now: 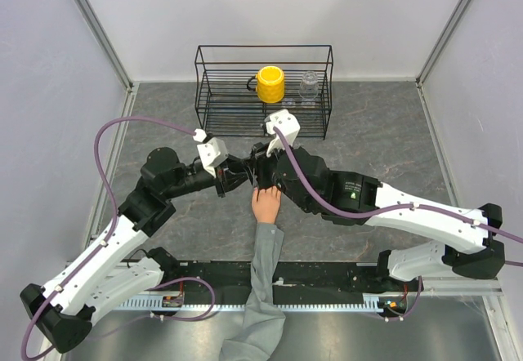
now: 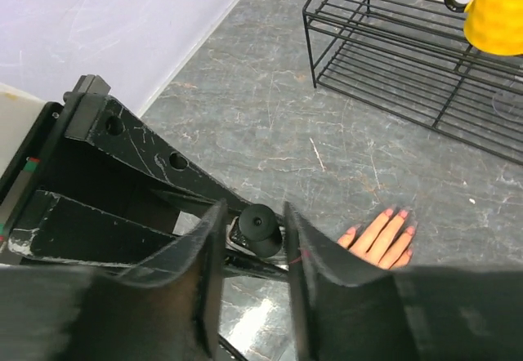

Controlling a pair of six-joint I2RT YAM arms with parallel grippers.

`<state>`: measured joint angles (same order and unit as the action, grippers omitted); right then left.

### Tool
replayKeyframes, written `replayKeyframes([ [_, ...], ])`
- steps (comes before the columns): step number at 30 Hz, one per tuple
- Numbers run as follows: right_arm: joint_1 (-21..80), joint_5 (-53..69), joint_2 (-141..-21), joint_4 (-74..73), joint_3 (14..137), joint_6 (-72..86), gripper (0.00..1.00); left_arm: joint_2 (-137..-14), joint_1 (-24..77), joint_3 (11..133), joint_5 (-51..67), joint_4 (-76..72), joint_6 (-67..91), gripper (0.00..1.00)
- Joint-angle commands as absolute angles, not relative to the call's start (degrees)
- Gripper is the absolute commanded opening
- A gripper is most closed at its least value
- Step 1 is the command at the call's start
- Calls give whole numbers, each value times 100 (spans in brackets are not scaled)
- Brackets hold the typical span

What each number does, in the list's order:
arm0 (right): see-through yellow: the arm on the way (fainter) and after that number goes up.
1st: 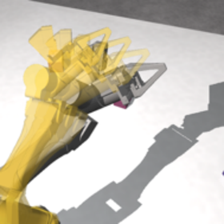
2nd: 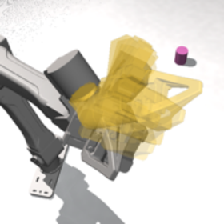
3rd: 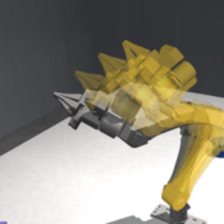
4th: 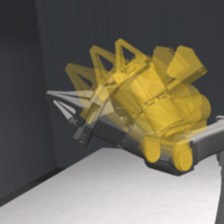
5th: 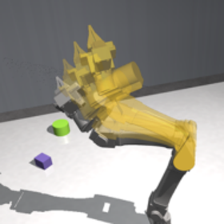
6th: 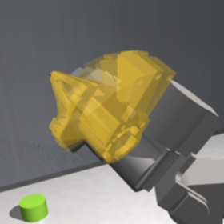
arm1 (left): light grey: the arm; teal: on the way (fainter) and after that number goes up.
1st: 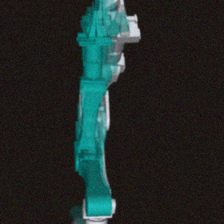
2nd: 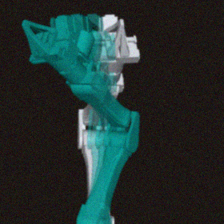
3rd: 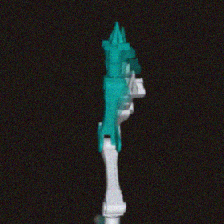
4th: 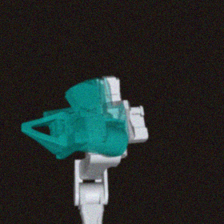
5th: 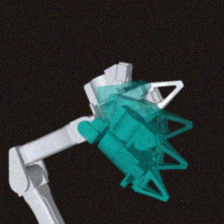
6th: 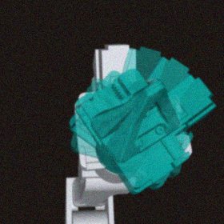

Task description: Paint the nails

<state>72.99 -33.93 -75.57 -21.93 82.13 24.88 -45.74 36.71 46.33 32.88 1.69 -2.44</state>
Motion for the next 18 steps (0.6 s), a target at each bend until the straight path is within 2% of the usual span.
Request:
replayKeyframes([
  [1,7330,-3744,-7418,-2233,8156,2417,33,-4500,3656,4737,3383,-105,-387,2],
  [2,7330,-3744,-7401,-2232,8139,2339,26,-4491,3656,4737,3488,-132,-378,2],
  [4,7339,-3753,-7305,-2215,8034,2233,19,-4491,3647,4755,3995,-184,-369,2],
  [5,7330,-3727,-7260,-2189,7981,2145,0,-4483,3639,4764,4269,-254,-334,2],
  [9,7190,-2501,-6804,-1698,7421,901,0,-4465,3560,4781,5832,-613,-176,2],
  [10,7094,-973,-6455,-1279,7200,592,0,-4482,3533,4781,6619,-737,-115,2],
  [12,6690,756,-6075,-654,6578,247,0,-4552,3498,4694,7475,-1593,463,2],
  [13,6236,2609,-5899,-598,6505,133,0,-4657,3498,4624,8167,-2017,805,2],
  [14,6005,3176,-5915,-589,6521,193,0,-4710,3507,4571,8391,-2430,1522,2],
  [16,5557,4371,-6133,-886,6828,255,0,-4807,3498,4483,8569,-2997,1862,2],
  [18,5450,4360,-6222,-1115,6934,185,0,-4808,3498,4570,8377,-2361,1566,2],
])
